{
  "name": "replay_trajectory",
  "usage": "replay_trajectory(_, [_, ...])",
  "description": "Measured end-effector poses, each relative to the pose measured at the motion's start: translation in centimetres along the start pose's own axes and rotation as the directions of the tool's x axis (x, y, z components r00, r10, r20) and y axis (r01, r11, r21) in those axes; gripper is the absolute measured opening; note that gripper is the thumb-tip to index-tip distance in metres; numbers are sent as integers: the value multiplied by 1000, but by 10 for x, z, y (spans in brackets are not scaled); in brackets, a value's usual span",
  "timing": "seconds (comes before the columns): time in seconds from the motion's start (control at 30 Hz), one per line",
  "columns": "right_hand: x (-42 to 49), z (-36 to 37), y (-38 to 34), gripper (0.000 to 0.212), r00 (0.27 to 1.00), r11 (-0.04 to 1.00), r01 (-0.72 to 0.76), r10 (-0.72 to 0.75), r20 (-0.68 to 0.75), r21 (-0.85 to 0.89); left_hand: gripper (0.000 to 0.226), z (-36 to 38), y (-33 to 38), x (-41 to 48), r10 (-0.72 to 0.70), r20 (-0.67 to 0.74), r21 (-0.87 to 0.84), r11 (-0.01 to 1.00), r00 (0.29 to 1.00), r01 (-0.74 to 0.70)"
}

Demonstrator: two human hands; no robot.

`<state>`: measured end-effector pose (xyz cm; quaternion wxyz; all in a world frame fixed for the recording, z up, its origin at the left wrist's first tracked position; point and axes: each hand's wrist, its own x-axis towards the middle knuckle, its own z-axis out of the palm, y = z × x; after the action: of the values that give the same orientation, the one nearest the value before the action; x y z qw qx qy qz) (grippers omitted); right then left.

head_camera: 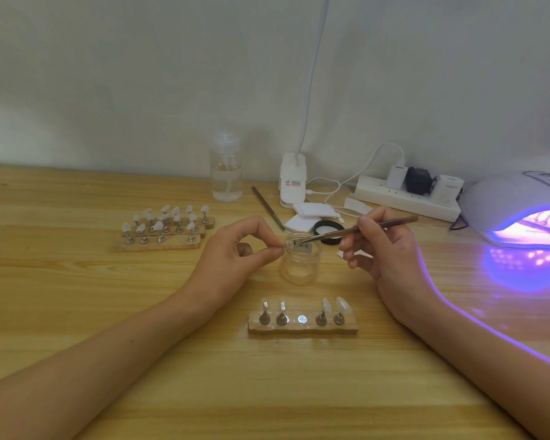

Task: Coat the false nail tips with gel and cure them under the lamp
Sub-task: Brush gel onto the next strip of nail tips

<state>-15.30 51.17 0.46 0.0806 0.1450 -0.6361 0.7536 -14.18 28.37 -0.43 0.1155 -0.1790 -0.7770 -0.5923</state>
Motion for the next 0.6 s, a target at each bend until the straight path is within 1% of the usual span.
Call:
replay_trajectory(0.07, [0,-1,0,16,1000,1000,6,-6,-13,14,11,0,0,0,-3,2,-4,1000,1000,3])
replay_trajectory(0.17, [0,0,-2,17,999,999,25,-26,27,36,9,0,0,0,-11,2,-10,1000,1000,11])
replay_trajectory(0.23, [-1,1,-2,19,999,1000,14,-15,40,21,9,0,0,0,-10,5,-4,1000,1000,10])
replay_trajectory(0.33, [0,0,-1,19,1000,1000,-2,2,1,-15,10,0,0,0,-4,4,-3,1000,1000,4])
replay_trajectory(0.4, [0,0,-1,17,1000,1000,11,-11,-11,5,10,0,0,0,-7,3,-9,1000,1000,7])
replay_trajectory(0.47, [0,0,-2,17,999,999,38,-38,14,30,9,0,0,0,-13,4,-14,1000,1000,13])
replay_trajectory(0.53, [-1,2,-3,17,998,999,47,-47,50,10,10,0,0,0,-14,5,-7,1000,1000,14])
replay_trajectory(0.6, [-2,3,-3,20,999,999,36,-36,41,-7,11,-1,0,0,-13,5,-10,1000,1000,13])
